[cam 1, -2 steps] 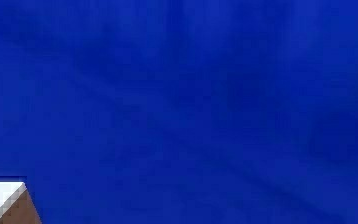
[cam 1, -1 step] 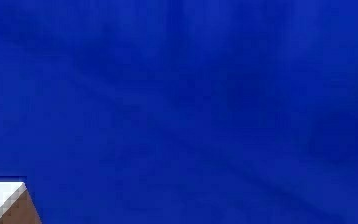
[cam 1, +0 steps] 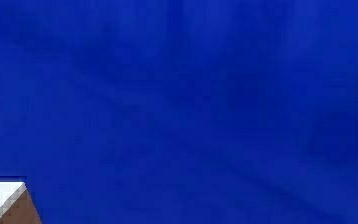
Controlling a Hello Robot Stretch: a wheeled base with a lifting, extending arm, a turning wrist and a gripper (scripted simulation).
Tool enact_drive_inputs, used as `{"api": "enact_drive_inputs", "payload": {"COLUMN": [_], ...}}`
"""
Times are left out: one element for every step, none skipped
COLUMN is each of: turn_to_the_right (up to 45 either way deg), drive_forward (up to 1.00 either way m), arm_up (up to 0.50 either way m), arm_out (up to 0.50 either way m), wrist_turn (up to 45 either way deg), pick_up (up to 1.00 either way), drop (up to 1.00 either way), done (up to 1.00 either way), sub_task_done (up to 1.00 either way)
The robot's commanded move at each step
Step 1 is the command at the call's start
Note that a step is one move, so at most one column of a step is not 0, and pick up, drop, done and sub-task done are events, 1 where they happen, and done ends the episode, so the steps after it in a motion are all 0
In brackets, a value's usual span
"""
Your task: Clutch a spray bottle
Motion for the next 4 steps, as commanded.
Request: {"api": "enact_drive_inputs", "payload": {"turn_to_the_right": [0.0,0.0,0.0,0.0], "drive_forward": [0.0,0.0,0.0,0.0], "arm_up": [-0.3,0.0,0.1,0.0], "arm_out": [0.0,0.0,0.0,0.0], "wrist_turn": [0.0,0.0,0.0,0.0], "pick_up": [0.0,1.0,0.0,0.0], "drop": [0.0,0.0,0.0,0.0], "done": [0.0,0.0,0.0,1.0], "sub_task_done": [0.0,0.0,0.0,0.0]}}
